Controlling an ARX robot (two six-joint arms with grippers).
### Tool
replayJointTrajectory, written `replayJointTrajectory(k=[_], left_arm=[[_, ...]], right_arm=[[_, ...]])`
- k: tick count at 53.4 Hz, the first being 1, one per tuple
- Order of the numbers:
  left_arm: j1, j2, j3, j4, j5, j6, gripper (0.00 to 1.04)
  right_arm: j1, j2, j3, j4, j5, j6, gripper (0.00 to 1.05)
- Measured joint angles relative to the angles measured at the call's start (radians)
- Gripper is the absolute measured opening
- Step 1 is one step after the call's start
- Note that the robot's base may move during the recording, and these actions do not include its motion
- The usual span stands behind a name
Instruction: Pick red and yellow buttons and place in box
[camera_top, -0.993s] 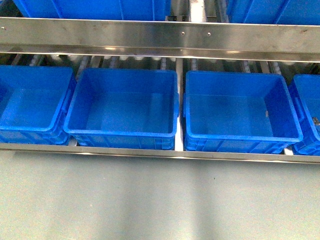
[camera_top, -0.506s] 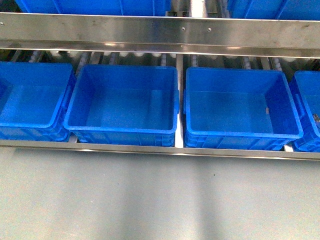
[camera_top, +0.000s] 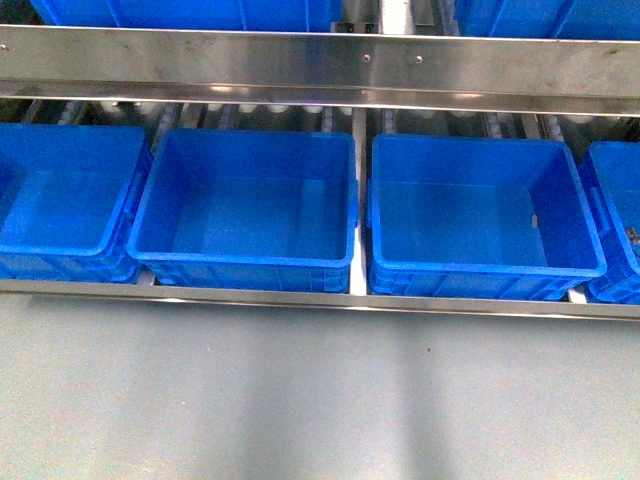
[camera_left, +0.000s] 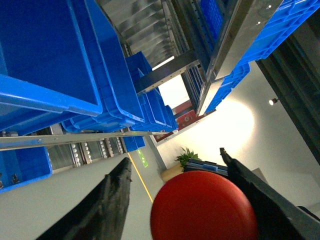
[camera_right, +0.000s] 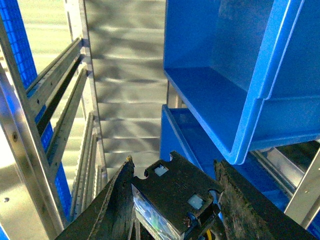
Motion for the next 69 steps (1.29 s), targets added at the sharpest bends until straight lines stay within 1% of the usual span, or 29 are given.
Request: replayJointTrajectory(k=[3, 5, 7, 8, 10, 12, 13, 16, 24, 33, 37, 46, 50, 55, 60, 62, 65, 69], left_arm=[[-0.001, 0.005, 0.0, 0.0, -0.007, 0.005, 0.7], [-0.002, 0.007, 0.0, 0.0, -0.011, 0.007, 0.75], [-0.002, 0.008, 0.0, 0.0, -0.018, 0.01, 0.84], [-0.002, 0.008, 0.0, 0.001, -0.019, 0.011, 0.86], [-0.002, 0.008, 0.0, 0.006, -0.028, 0.014, 0.93], [-0.002, 0.007, 0.0, 0.012, -0.035, 0.018, 0.98], [-0.002, 0.005, 0.0, 0.019, -0.037, 0.019, 0.98], [-0.002, -0.001, -0.003, 0.032, -0.042, 0.02, 0.96], [0.003, -0.061, -0.029, 0.054, -0.054, 0.036, 0.97], [0.025, -0.211, -0.116, 0.056, -0.068, 0.091, 0.97], [0.046, -0.303, -0.18, 0.034, -0.07, 0.131, 0.97], [0.12, -0.568, -0.399, -0.056, -0.07, 0.265, 0.97], [0.156, -0.695, -0.502, -0.109, -0.077, 0.312, 0.97], [0.209, -0.875, -0.621, -0.215, -0.106, 0.37, 0.97], [0.256, -1.059, -0.724, -0.333, -0.139, 0.426, 0.97], [0.279, -1.183, -0.788, -0.422, -0.161, 0.463, 0.97], [0.285, -1.345, -0.868, -0.547, -0.19, 0.503, 0.97], [0.258, -1.485, -0.926, -0.668, -0.242, 0.547, 0.97]], right_arm=[[-0.006, -0.003, -0.005, 0.0, -0.005, -0.001, 0.4], [-0.009, -0.003, -0.005, 0.0, -0.007, -0.001, 0.4], [-0.013, -0.003, -0.006, 0.0, -0.008, 0.0, 0.4], [-0.014, -0.003, -0.006, 0.0, -0.009, 0.0, 0.4], [-0.016, -0.003, -0.007, 0.0, -0.011, 0.0, 0.4], [-0.016, -0.003, -0.009, 0.001, -0.011, 0.0, 0.4], [-0.016, -0.003, -0.01, 0.002, -0.011, -0.001, 0.4], [-0.016, -0.003, -0.013, 0.002, -0.01, -0.001, 0.4], [-0.005, -0.001, -0.018, 0.014, 0.009, -0.019, 0.4], [0.024, 0.016, -0.027, 0.021, 0.05, -0.048, 0.4], [0.036, 0.029, -0.033, 0.026, 0.072, -0.065, 0.4], [0.077, 0.042, -0.034, 0.026, 0.123, -0.12, 0.4], [0.101, 0.043, -0.03, 0.021, 0.146, -0.143, 0.4], [0.137, 0.046, -0.011, 0.012, 0.175, -0.18, 0.4], [0.172, 0.046, 0.01, 0.0, 0.204, -0.223, 0.4], [0.19, 0.046, 0.022, -0.003, 0.223, -0.25, 0.4], [0.21, 0.046, 0.033, -0.006, 0.24, -0.277, 0.4], [0.225, 0.045, 0.041, -0.015, 0.256, -0.301, 0.4]])
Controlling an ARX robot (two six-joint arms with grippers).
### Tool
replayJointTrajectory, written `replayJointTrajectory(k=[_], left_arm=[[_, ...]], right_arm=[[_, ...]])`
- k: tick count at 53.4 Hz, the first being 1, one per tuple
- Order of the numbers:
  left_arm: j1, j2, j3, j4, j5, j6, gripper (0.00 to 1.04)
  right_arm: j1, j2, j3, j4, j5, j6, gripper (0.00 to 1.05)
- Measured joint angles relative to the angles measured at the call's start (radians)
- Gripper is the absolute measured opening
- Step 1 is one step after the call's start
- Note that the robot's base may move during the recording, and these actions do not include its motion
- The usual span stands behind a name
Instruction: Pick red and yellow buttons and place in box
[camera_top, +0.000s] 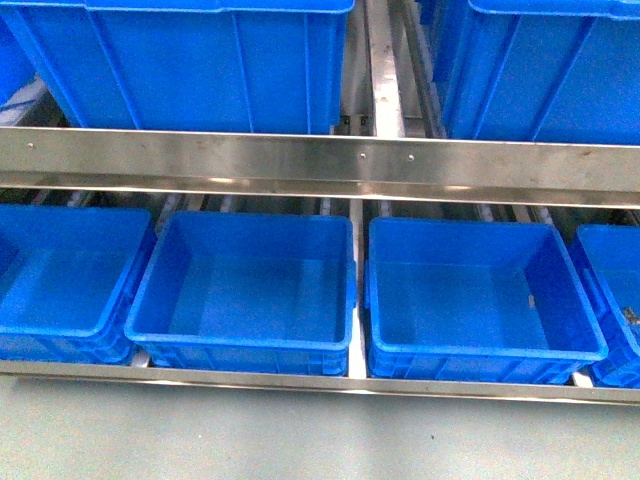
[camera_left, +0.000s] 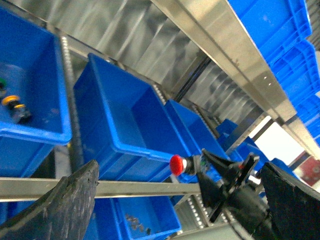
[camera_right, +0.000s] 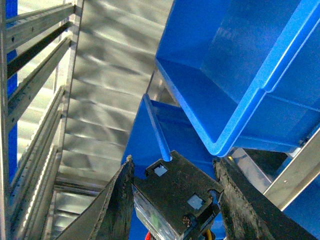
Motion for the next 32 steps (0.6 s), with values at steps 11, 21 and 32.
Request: replayJointTrajectory(k=[11, 21, 32], left_arm=[[0.053, -0.251, -0.13, -0.166, 0.038, 0.038, 0.97], [0.211, -0.356, -0.29, -0.262, -0.029, 0.122, 0.92], [0.23, -0.484, -0.473, -0.215, -0.386, 0.471, 0.55]], right_arm=[[0.031, -0.01, 0.011, -0.021, 0.055, -0.061, 0.4], [0.069, -0.037, 0.009, -0.048, 0.113, -0.107, 0.4], [0.115, -0.069, -0.011, -0.058, 0.156, -0.147, 0.4]])
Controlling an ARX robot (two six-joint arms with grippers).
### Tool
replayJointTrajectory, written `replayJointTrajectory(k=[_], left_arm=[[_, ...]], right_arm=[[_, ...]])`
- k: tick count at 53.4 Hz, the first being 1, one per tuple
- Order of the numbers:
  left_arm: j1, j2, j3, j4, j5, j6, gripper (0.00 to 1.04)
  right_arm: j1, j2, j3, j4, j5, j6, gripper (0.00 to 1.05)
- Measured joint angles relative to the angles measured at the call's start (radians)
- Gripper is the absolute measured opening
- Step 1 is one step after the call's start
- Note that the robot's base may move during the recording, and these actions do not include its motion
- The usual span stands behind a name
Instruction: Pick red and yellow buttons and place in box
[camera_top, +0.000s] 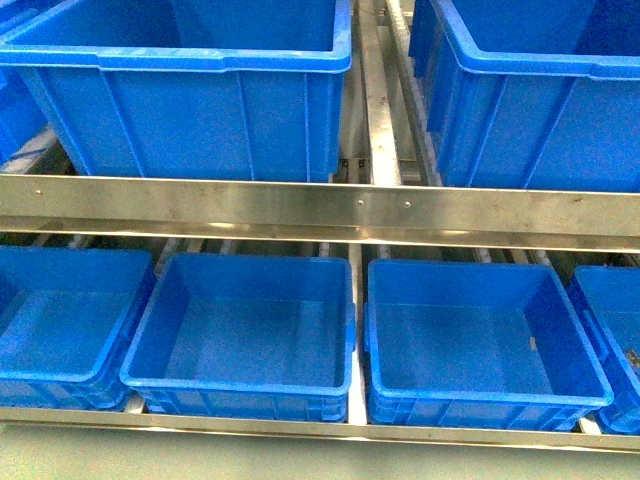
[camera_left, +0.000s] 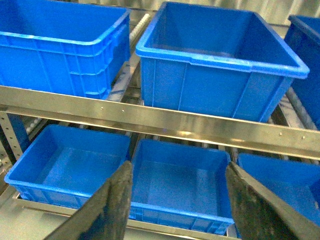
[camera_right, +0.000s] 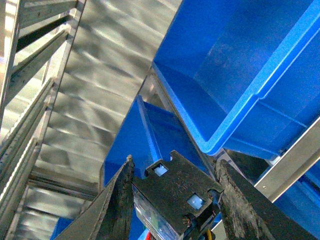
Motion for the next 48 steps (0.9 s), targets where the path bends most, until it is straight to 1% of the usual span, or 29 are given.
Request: replayJointTrajectory(k=[5, 7, 12, 16, 19, 23, 25, 28, 34, 37, 38, 47, 48], left_arm=[[0.001, -0.035, -0.059, 0.016, 0.005, 0.047, 0.37], [0.003, -0.042, -0.071, 0.019, 0.005, 0.051, 0.31], [0.034, -0.063, -0.092, 0.019, 0.051, 0.064, 0.15], [0.072, -0.079, -0.099, 0.019, 0.083, 0.067, 0.02], [0.094, -0.086, -0.104, 0.018, 0.102, 0.07, 0.02], [0.176, -0.101, -0.108, 0.011, 0.217, 0.073, 0.02], [0.222, -0.106, -0.112, 0.01, 0.252, 0.074, 0.02], [0.254, -0.11, -0.117, 0.01, 0.249, 0.074, 0.02], [0.257, -0.137, -0.146, 0.009, 0.262, 0.074, 0.02], [0.259, -0.141, -0.146, 0.01, 0.262, 0.074, 0.12], [0.259, -0.142, -0.146, 0.01, 0.262, 0.074, 0.14], [0.259, -0.142, -0.146, 0.011, 0.263, 0.074, 0.44], [0.259, -0.142, -0.146, 0.011, 0.263, 0.074, 0.46]], right_arm=[[0.024, -0.004, -0.003, 0.0, 0.016, -0.017, 0.4], [0.03, -0.005, -0.003, 0.0, 0.022, -0.022, 0.4], [0.04, -0.005, -0.004, 0.0, 0.055, -0.043, 0.4], [0.053, -0.002, -0.004, -0.011, 0.098, -0.105, 0.4], [0.058, 0.003, -0.003, -0.027, 0.114, -0.133, 0.4], [0.063, 0.011, -0.003, -0.032, 0.123, -0.163, 0.4], [0.064, 0.019, -0.002, -0.032, 0.128, -0.181, 0.4], [0.069, 0.025, -0.001, -0.032, 0.129, -0.2, 0.4], [0.077, 0.03, 0.007, -0.037, 0.132, -0.216, 0.4], [0.086, 0.034, 0.017, -0.043, 0.136, -0.231, 0.4], [0.087, 0.034, 0.018, -0.043, 0.135, -0.233, 0.4], [0.11, 0.042, 0.021, -0.02, 0.156, -0.277, 0.4], [0.111, 0.042, 0.021, -0.018, 0.158, -0.281, 0.4]])
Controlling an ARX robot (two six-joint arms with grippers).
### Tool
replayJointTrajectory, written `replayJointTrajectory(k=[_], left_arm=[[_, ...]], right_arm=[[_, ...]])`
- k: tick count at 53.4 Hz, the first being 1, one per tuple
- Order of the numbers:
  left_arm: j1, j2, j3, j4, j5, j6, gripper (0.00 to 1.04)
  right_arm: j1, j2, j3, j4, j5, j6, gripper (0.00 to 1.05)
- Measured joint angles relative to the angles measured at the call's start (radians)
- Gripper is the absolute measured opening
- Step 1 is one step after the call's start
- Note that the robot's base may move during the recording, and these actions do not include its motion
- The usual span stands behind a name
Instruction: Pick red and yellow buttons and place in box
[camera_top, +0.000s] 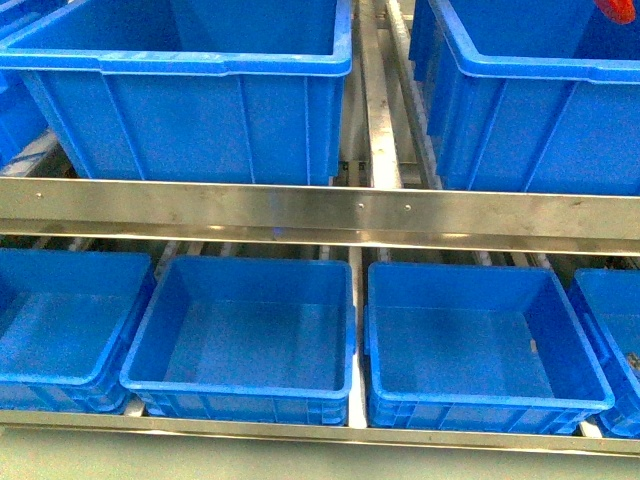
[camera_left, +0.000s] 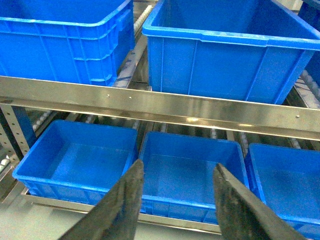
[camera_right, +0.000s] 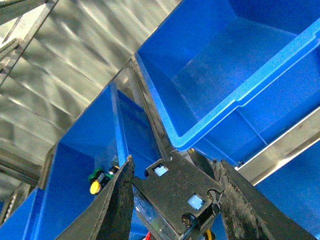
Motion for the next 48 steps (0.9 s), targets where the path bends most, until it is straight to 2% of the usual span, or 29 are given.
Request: replayJointTrajectory(k=[13, 16, 48], left_arm=[[0.0, 0.0, 0.0, 0.0, 0.0, 0.0, 0.9], [0.0, 0.0, 0.0, 0.0, 0.0, 0.0, 0.98], [0.0, 0.0, 0.0, 0.0, -0.003, 0.002, 0.97]], right_arm=[[0.018, 0.0, -0.009, 0.089, 0.027, -0.067, 0.4], [0.021, 0.0, -0.016, 0.105, 0.032, -0.077, 0.4], [0.047, 0.005, -0.041, 0.102, 0.016, -0.05, 0.4]])
